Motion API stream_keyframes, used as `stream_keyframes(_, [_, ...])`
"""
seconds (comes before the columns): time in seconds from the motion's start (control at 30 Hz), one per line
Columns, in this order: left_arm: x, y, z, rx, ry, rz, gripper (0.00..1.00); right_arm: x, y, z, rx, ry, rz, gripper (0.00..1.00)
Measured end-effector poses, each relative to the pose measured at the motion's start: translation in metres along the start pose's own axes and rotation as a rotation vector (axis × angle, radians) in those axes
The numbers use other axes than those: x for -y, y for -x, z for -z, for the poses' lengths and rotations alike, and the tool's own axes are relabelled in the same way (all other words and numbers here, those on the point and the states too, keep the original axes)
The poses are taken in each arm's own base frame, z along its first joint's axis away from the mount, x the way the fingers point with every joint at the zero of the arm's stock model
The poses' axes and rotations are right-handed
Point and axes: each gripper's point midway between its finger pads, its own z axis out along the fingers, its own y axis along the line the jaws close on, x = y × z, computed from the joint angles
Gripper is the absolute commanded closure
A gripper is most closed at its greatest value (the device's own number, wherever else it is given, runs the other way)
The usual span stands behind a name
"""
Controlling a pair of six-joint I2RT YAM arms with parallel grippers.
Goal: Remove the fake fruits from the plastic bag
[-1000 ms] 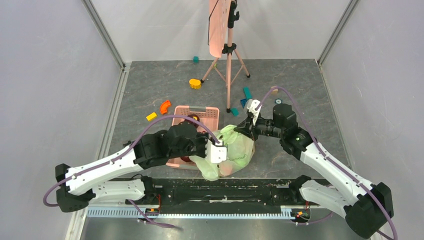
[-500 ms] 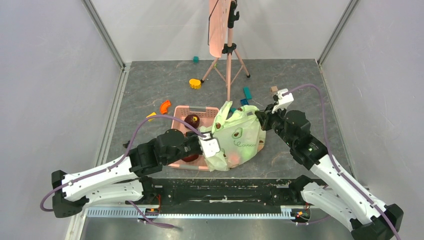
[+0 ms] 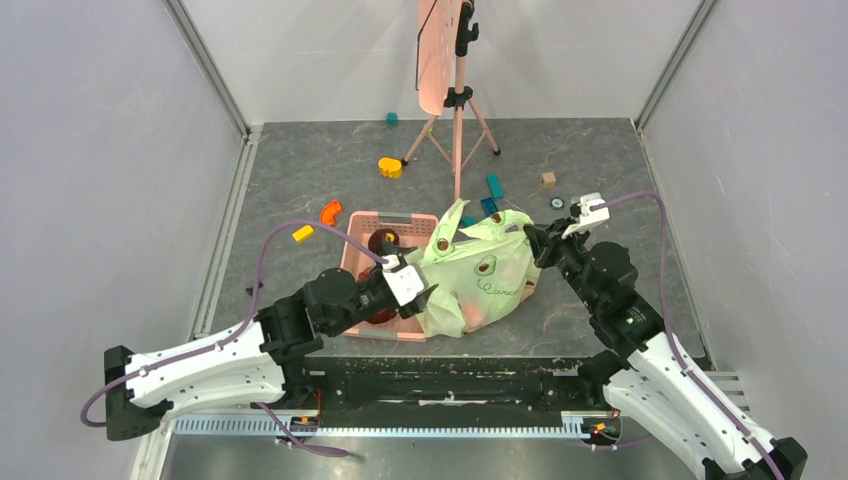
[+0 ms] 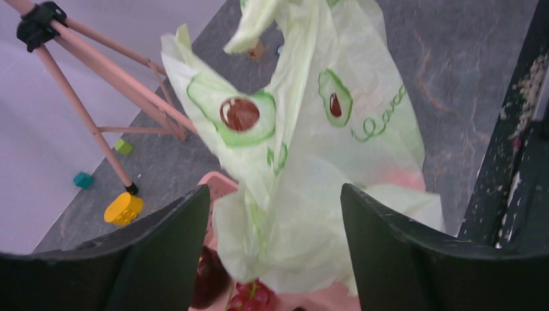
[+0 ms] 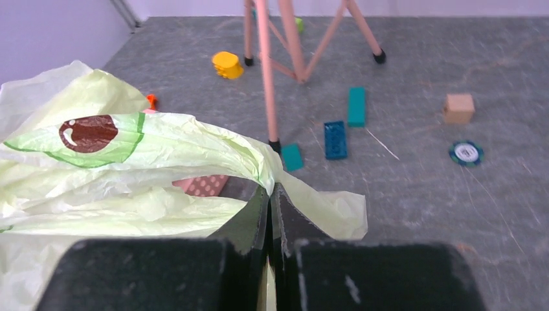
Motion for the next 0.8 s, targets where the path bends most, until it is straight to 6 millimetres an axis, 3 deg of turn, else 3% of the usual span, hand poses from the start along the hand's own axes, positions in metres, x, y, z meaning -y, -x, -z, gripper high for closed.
stream_keyframes(0.3, [-0.004,0.032,-0.033,0.077,0.031,0.064,0.03,-0.036,0.024,0.008,0.088,0.209,0.072,1.0])
stream_keyframes(0.53, [-0.034,0.06,-0.039,0.127,0.164,0.093,0.03,-0.05,0.026,0.015,0.1,0.302,0.112,1.0])
stream_keyframes(0.8, [-0.072,0.059,-0.036,0.121,0.296,0.173,0.09,-0.058,0.02,0.021,0.098,0.363,0.133,1.0])
